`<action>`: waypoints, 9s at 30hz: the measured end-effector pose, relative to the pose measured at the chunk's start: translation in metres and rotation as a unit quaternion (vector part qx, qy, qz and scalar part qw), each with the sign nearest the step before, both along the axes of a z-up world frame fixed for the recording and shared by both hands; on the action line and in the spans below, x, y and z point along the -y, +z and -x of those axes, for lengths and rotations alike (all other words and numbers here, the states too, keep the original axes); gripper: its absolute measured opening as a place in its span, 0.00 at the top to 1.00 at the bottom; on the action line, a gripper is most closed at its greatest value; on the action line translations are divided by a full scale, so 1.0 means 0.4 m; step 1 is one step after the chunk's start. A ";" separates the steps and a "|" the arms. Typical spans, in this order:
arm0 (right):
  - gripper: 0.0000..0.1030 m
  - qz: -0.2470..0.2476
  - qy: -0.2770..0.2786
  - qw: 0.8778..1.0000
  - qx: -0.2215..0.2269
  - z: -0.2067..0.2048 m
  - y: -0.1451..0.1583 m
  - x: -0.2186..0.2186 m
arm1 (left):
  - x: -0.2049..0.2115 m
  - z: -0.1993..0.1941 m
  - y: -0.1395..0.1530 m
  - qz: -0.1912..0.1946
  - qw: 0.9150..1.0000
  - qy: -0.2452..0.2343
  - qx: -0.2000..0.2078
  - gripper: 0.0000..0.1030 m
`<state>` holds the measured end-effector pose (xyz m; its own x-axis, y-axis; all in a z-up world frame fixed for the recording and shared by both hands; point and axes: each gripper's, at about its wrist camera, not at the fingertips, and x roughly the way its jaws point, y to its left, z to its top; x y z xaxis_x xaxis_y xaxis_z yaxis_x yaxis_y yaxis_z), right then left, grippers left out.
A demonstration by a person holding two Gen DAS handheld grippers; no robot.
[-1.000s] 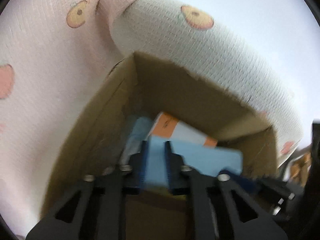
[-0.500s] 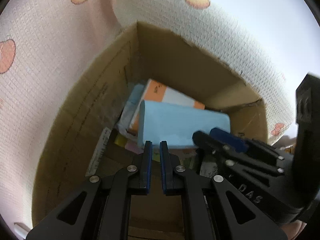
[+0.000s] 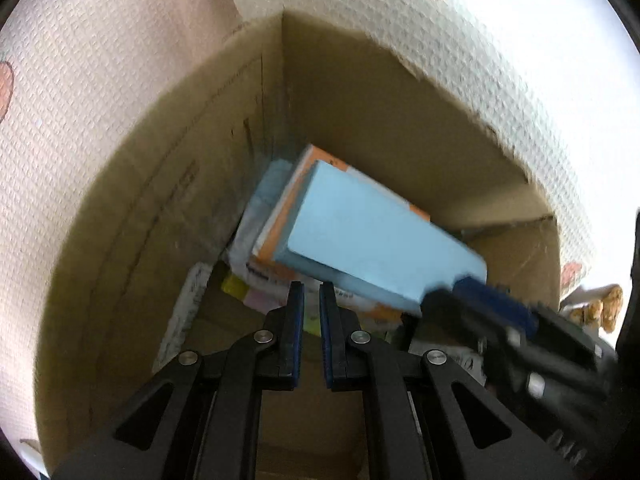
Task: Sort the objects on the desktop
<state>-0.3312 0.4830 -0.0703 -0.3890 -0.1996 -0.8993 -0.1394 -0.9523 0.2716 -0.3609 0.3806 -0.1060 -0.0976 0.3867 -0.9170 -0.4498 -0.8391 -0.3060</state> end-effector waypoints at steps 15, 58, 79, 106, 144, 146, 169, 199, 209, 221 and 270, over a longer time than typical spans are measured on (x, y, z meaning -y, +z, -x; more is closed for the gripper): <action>0.69 -0.002 0.082 0.994 0.068 0.013 -0.025 0.053 | 0.025 0.021 -0.031 -0.012 1.000 0.002 0.020 0.92; 0.40 -0.156 0.120 0.979 -0.058 -0.271 0.207 0.302 | 0.367 -0.262 0.233 -0.002 0.984 0.082 -0.156 0.42; 0.39 -0.079 0.282 0.954 -0.067 -0.461 0.068 0.588 | 0.955 -0.685 0.076 0.145 0.944 0.242 -0.168 0.41; 0.31 -0.057 0.495 0.867 -0.025 -0.445 -0.276 1.103 | 1.366 -0.490 -0.195 -0.111 0.890 0.442 0.000 0.41; 0.60 0.109 0.489 0.865 0.010 -0.385 -0.382 1.183 | 1.354 -0.407 -0.215 -0.188 0.888 0.419 -0.010 0.55; 0.60 0.109 0.485 0.868 -0.009 -0.386 -0.345 1.155 | 1.332 -0.409 -0.183 -0.202 0.890 0.407 -0.020 0.55; 0.60 -0.017 0.416 0.905 -0.090 -0.467 -0.194 0.771 | 0.945 -0.574 -0.116 -0.254 0.924 0.285 -0.039 0.55; 0.59 -0.001 0.367 0.930 0.014 -0.441 -0.369 0.641 | 0.860 -0.528 -0.253 -0.158 0.932 0.324 0.025 0.55; 0.59 0.000 0.330 0.944 -0.004 -0.462 -0.320 0.571 | 0.842 -0.517 -0.182 -0.081 0.962 0.260 -0.021 0.52; 0.56 0.007 0.204 0.979 0.022 -0.541 -0.337 0.484 | 0.733 -0.442 -0.164 0.021 0.991 0.107 -0.078 0.81; 0.74 0.108 0.083 0.990 0.022 -0.569 -0.304 0.373 | 0.763 -0.473 -0.236 0.022 0.994 0.110 -0.010 0.60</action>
<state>-0.1035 0.3339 -0.1919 -0.2959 -0.4478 -0.8438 -0.0025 -0.8830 0.4694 -0.1717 0.0755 -0.2005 -0.1945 0.3135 -0.9294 -0.2595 -0.9302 -0.2595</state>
